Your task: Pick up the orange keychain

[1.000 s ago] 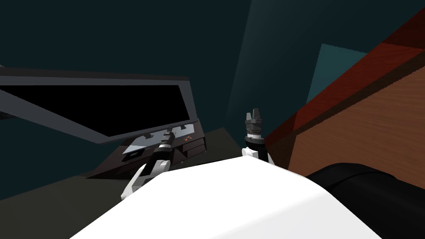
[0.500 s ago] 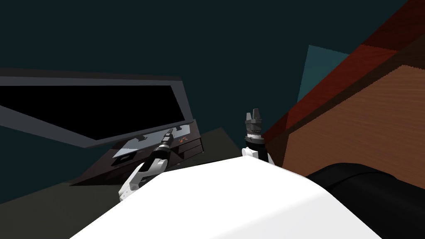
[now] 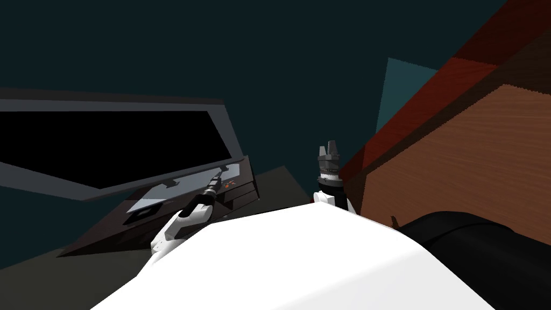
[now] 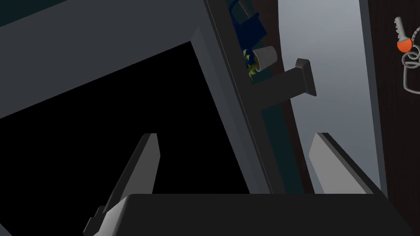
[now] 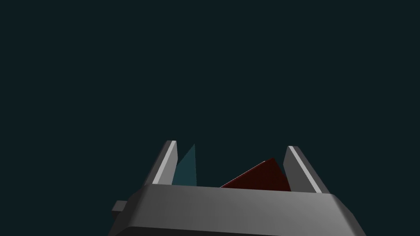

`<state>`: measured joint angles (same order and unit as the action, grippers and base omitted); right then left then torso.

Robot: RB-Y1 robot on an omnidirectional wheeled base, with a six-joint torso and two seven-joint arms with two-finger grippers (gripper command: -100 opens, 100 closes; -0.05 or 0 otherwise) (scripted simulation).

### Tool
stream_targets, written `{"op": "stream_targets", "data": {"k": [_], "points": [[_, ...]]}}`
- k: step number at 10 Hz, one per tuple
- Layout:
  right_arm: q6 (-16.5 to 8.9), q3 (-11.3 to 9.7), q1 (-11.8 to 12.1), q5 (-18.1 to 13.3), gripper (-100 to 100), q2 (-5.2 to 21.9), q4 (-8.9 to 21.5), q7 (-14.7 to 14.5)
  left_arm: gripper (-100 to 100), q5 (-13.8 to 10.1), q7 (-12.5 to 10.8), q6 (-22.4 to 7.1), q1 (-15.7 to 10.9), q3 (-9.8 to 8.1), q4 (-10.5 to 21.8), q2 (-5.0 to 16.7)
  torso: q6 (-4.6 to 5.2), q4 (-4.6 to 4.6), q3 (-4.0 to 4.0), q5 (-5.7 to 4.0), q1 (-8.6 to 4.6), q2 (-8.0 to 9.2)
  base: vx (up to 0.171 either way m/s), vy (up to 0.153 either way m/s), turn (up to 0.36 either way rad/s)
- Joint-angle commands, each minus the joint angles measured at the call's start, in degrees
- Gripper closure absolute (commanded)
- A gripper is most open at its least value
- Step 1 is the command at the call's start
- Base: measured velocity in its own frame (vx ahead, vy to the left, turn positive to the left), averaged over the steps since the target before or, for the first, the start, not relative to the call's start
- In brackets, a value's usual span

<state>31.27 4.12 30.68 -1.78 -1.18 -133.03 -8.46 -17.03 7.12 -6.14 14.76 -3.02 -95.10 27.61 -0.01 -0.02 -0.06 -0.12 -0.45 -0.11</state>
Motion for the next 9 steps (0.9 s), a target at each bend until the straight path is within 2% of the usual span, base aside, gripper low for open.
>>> {"op": "stream_targets", "data": {"k": [1,2,3,4,5,6,7,8,9], "points": [[0.0,0.0,0.0,0.0,0,0.0,0.0,0.0,-100,-0.56,0.3,-2.29,0.15,-0.33,1.53,0.23,0.0,0.0,0.0,0.0,0.0,0.0,0.036,-0.09,-0.029],[0.0,0.0,0.0,0.0,0,0.0,0.0,0.0,-100,-2.21,0.49,-3.89,-0.98,-0.64,4.03,1.64,-0.02,0.0,0.01,0.02,0.12,0.03,0.064,-0.108,-0.052],[0.0,0.0,0.0,0.0,0,0.0,0.0,0.0,-100,-2.21,0.49,-5.16,-0.98,-0.64,4.76,1.64,0.0,-0.01,-0.03,0.02,0.08,-0.06,0.053,-0.089,-0.021],[0.0,0.01,0.0,0.0,0,0.01,0.0,0.0,-100,-3.88,0.63,-7.65,-2.12,-0.92,7.03,2.99,-0.01,-0.01,-0.03,0.03,0.15,-0.05,0.054,-0.085,-0.054],[0.0,0.01,0.0,0.0,0,0.01,0.0,0.0,-100,-3.88,0.63,-8.05,-2.12,-0.92,7.75,2.99,-0.02,-0.01,-0.02,0.03,0.16,-0.04,0.053,-0.069,-0.018],[0.0,0.01,0.0,0.0,0,0.01,0.0,0.0,-100,-5.57,0.7,-10.56,-3.26,-1.16,9.62,4.3,-0.02,-0.01,-0.02,0.05,0.23,-0.03,0.081,-0.083,-0.048],[0.0,0.01,0.01,0.0,0,0.01,0.0,0.0,-100,-5.57,0.7,-10.97,-3.26,-1.16,11.3,4.3,-0.01,-0.02,-0.06,0.04,0.19,-0.12,0.068,-0.065,-0.013],[0.0,0.01,0.01,0.0,0,0.01,0.0,0.0,-100,-7.28,0.7,-12.87,-4.39,-1.36,13.14,5.54,-0.03,-0.03,-0.06,0.05,0.24,-0.09,0.081,-0.073,-0.026],[0.0,0.01,0.01,0.0,0,0.01,0.0,0.0,-100,-7.28,0.7,-13.89,-4.39,-1.36,14.6,5.54,-0.01,-0.03,-0.08,0.04,0.23,-0.14,0.068,-0.065,-0.018]]}}
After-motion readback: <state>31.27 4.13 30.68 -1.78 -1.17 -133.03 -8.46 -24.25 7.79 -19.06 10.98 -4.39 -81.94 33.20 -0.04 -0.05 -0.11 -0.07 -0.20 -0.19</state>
